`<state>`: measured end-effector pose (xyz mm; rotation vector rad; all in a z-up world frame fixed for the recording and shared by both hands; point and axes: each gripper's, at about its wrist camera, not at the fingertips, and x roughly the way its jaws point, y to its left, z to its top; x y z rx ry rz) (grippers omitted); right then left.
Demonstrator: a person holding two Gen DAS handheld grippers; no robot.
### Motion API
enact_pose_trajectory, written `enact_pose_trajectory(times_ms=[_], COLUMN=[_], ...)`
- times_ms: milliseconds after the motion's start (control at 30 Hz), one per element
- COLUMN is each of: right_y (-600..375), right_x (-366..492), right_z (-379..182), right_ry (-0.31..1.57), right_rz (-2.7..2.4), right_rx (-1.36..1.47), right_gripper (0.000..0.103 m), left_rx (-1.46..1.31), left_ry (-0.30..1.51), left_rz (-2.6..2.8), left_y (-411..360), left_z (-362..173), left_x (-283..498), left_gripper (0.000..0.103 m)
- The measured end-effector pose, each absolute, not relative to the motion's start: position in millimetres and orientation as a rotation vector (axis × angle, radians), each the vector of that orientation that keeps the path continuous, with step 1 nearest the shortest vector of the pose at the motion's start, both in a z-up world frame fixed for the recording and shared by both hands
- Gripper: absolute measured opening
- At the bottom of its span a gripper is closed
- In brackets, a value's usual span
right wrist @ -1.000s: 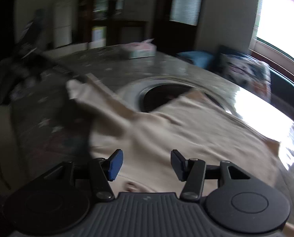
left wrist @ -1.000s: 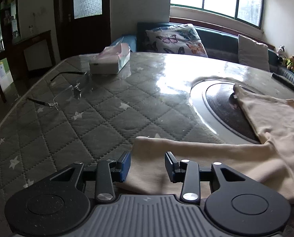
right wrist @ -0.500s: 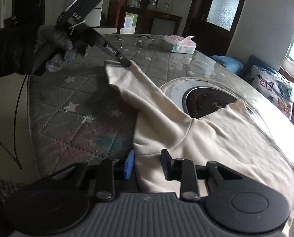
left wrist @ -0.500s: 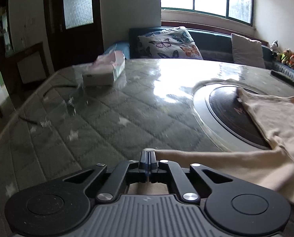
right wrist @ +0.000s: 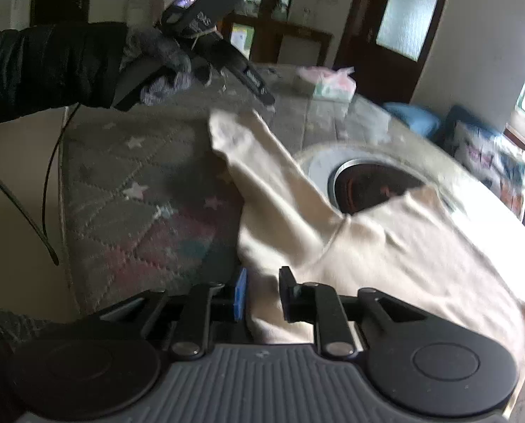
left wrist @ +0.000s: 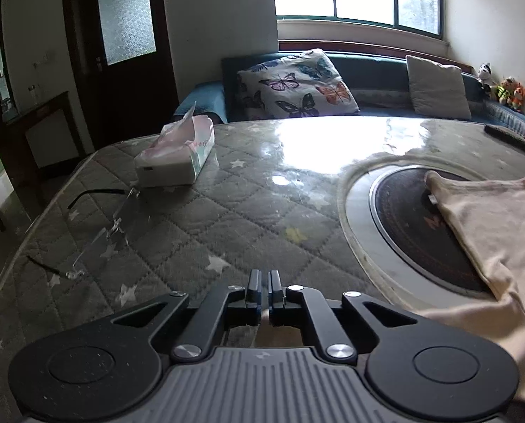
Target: Fold clothes
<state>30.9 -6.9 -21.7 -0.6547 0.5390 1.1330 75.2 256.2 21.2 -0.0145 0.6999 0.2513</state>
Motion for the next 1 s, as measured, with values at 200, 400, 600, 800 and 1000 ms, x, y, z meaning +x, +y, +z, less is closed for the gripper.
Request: enact_pose_trajectory(times_ms=[200, 400, 600, 800, 1000], right_y=[6, 12, 13, 10, -3], right_x=[32, 35, 36, 35, 38], right_z=[-28, -31, -31, -30, -14], right_ry=[0.526, 0.537, 0.56, 0.578, 0.569], right_rz=[1.158, 1.16, 1.179, 1.224, 1.219], right_rx=[-0.672, -0.668, -0.659, -0.661, -0.588], right_gripper=[0.021, 0.02, 0.007, 0.008, 0.019], left_rx=[-0.028, -0.047, 0.043, 0.082, 0.063], left_ry=[0.744, 0.748, 0.702, 0.724, 0.753], left_rz=[0.245, 0.184, 0.22, 0.212, 0.254], left_y=[258, 261, 253, 248, 255], left_z=[9, 3, 11, 6, 2], left_x=[62, 65, 80, 91, 86], left_gripper=[0.044, 0.009, 0.005, 0.006, 0.013])
